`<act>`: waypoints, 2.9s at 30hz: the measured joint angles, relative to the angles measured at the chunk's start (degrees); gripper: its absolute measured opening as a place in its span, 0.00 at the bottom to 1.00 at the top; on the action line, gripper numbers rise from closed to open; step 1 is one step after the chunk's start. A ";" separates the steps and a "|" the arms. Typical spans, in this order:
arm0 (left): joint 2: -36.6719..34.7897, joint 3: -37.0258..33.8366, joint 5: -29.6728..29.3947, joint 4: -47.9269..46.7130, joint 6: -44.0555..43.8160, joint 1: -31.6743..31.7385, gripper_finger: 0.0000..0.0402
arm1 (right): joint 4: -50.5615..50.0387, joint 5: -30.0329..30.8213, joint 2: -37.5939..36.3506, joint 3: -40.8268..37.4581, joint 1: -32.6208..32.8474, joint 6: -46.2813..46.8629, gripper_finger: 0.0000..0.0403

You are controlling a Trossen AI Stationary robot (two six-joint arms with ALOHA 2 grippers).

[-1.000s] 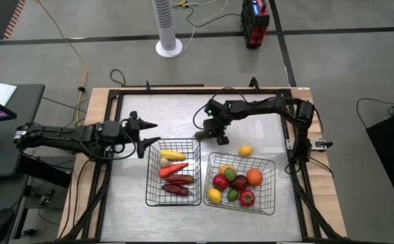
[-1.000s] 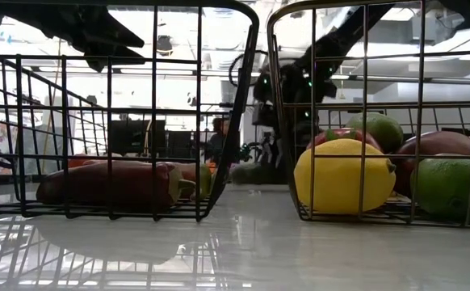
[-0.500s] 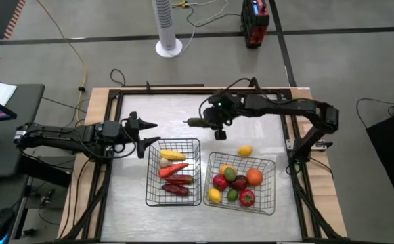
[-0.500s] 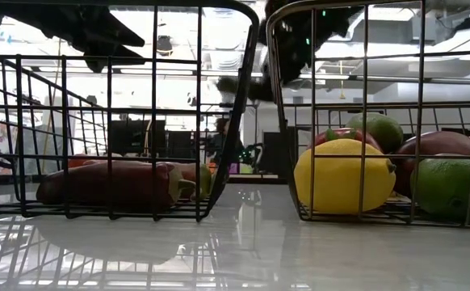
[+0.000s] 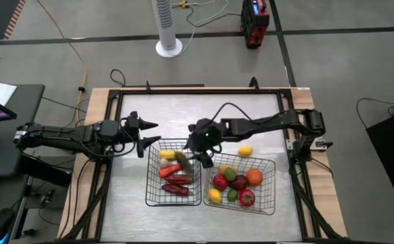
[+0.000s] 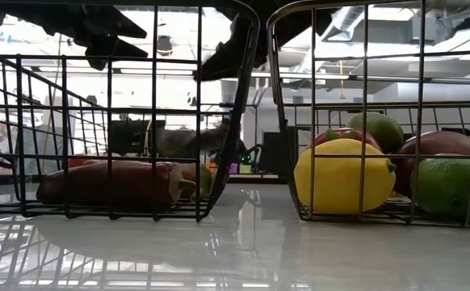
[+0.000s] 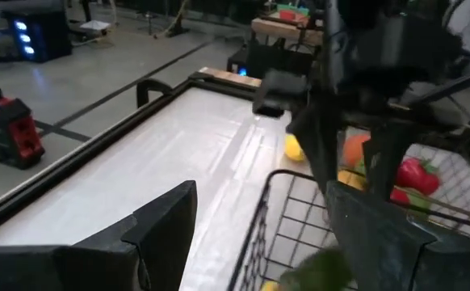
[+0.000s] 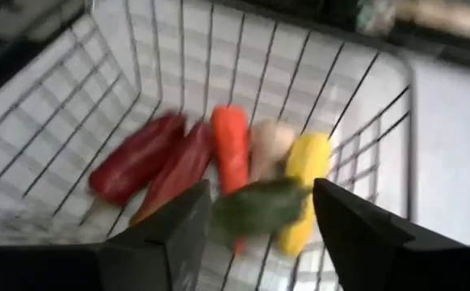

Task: Sort produce into baskets
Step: Put the green pepper into the left wire basket, then put the lemon into the right wire basket

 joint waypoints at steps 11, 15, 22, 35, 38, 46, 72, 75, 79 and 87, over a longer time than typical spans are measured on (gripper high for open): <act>0.00 -0.01 1.13 0.41 1.13 0.00 0.65 | -32.15 11.84 -5.24 7.50 -1.69 3.00 0.71; 0.00 -0.01 1.12 0.43 2.23 0.00 0.65 | -35.82 13.79 -11.64 0.11 -4.06 4.09 0.71; -0.01 -0.01 1.10 0.42 2.82 0.00 0.65 | -36.01 14.08 -23.94 -18.14 -8.97 0.83 0.71; 0.00 -0.01 -0.91 0.42 4.26 0.00 0.65 | -33.31 18.34 -29.44 -34.33 -11.13 -6.66 0.71; 0.00 -0.01 -0.91 0.43 4.24 0.00 0.65 | -33.25 21.16 -28.71 -34.73 -9.55 -6.98 0.71; 0.00 -0.01 -0.93 0.61 4.48 0.00 0.65 | -33.40 27.48 -28.86 -34.73 -3.16 -4.15 0.71; 0.00 -0.01 -0.95 0.67 3.71 0.00 0.65 | -34.17 45.68 -29.01 -34.73 13.53 13.52 0.71; -0.02 -0.01 -0.95 0.61 3.21 0.00 0.65 | -31.85 44.73 -29.86 -34.73 13.59 13.43 0.71; 0.00 -0.01 -0.95 0.39 3.19 0.00 0.65 | -30.67 43.29 -32.31 -34.73 14.15 13.50 0.71; 0.00 -0.01 -0.93 0.19 3.60 -0.02 0.65 | -30.28 41.86 -36.36 -34.69 14.68 15.65 0.71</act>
